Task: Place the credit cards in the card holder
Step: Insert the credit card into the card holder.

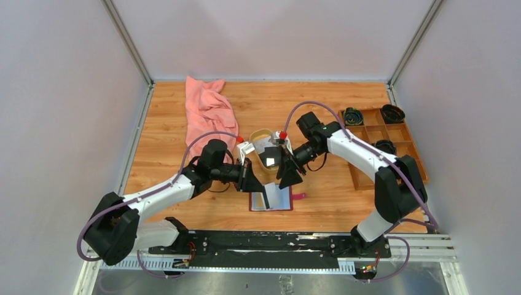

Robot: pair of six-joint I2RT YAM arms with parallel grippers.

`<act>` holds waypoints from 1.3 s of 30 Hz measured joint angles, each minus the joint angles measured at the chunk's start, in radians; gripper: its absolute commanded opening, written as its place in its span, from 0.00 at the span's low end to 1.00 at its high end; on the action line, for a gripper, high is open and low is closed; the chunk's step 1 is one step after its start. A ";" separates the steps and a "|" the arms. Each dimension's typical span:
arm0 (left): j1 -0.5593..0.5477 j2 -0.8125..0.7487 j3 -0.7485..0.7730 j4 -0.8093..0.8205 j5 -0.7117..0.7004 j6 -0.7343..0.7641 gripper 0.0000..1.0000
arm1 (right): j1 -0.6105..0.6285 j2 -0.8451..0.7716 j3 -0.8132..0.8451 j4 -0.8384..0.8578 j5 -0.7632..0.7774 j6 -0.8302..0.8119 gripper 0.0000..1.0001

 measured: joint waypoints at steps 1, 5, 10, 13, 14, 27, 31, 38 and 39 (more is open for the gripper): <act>0.000 -0.008 -0.012 0.000 -0.013 0.000 0.00 | -0.005 -0.019 -0.001 -0.013 0.028 -0.019 0.53; 0.002 -0.026 -0.063 -0.001 -0.065 -0.003 0.00 | -0.026 -0.121 -0.040 -0.016 0.128 -0.114 0.43; 0.023 -0.033 -0.109 -0.011 -0.127 -0.004 0.00 | -0.026 -0.213 -0.219 0.011 0.190 -0.323 0.32; 0.035 -0.039 -0.109 -0.011 -0.147 -0.003 0.00 | -0.002 -0.208 -0.276 0.027 0.234 -0.402 0.25; 0.040 -0.042 -0.109 -0.011 -0.148 -0.003 0.00 | 0.013 -0.202 -0.280 0.037 0.253 -0.420 0.23; 0.097 0.029 -0.090 -0.009 -0.113 -0.003 0.00 | 0.199 -0.090 -0.296 0.241 0.515 -0.437 0.18; 0.097 0.040 -0.072 -0.009 -0.102 -0.003 0.00 | 0.226 -0.063 -0.296 0.257 0.573 -0.437 0.18; 0.097 0.111 -0.033 -0.008 -0.085 -0.002 0.00 | 0.236 -0.057 -0.296 0.264 0.605 -0.437 0.17; 0.097 0.121 -0.031 -0.008 -0.083 -0.002 0.00 | 0.237 -0.056 -0.296 0.264 0.606 -0.437 0.17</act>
